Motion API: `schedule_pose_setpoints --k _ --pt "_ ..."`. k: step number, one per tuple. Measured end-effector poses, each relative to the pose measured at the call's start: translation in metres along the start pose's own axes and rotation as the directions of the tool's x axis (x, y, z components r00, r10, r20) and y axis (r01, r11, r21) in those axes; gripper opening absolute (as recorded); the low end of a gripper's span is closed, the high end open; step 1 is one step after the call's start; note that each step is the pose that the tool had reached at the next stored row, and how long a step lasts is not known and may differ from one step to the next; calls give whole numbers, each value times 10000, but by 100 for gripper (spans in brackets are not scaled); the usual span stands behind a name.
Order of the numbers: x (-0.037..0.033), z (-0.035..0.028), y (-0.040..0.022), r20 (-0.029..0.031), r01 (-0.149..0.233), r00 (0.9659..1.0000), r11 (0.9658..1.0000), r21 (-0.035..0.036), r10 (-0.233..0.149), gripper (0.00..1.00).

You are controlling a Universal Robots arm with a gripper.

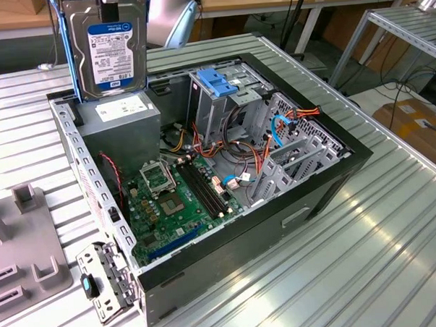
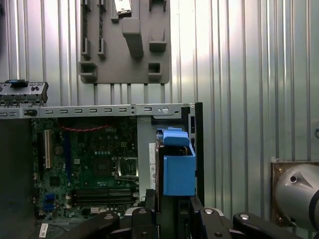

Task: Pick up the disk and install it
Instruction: 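Pick up the disk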

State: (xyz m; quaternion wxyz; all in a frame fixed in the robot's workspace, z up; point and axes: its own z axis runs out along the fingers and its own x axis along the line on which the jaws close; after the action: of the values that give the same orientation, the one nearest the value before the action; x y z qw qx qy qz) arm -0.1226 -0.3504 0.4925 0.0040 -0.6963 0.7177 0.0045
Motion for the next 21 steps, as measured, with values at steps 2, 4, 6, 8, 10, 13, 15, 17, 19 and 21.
schedule_pose_setpoints --k 2,4,6,8,10,13,15,17,19,21 --pt "0 0 -5 -1 2 10000 10000 -1 -2 35" --pt "-1 0 -36 0 1 10000 10000 0 -1 35" --pt "-2 0 -77 0 0 10000 10000 0 0 35" --pt "-6 0 -181 -1 0 10000 10000 -1 0 35" --pt "-9 0 -290 0 0 10000 10000 0 0 35" --pt "-12 -1 -375 -1 0 10000 10000 -1 0 35" --pt "-14 0 -453 -1 0 10000 10000 0 0 35" --pt "-15 -1 -516 -2 1 10000 10000 -1 -1 35" --pt "-15 -1 -522 0 0 10000 10000 0 0 35" --pt "-16 0 -524 0 0 10000 10000 0 0 35"
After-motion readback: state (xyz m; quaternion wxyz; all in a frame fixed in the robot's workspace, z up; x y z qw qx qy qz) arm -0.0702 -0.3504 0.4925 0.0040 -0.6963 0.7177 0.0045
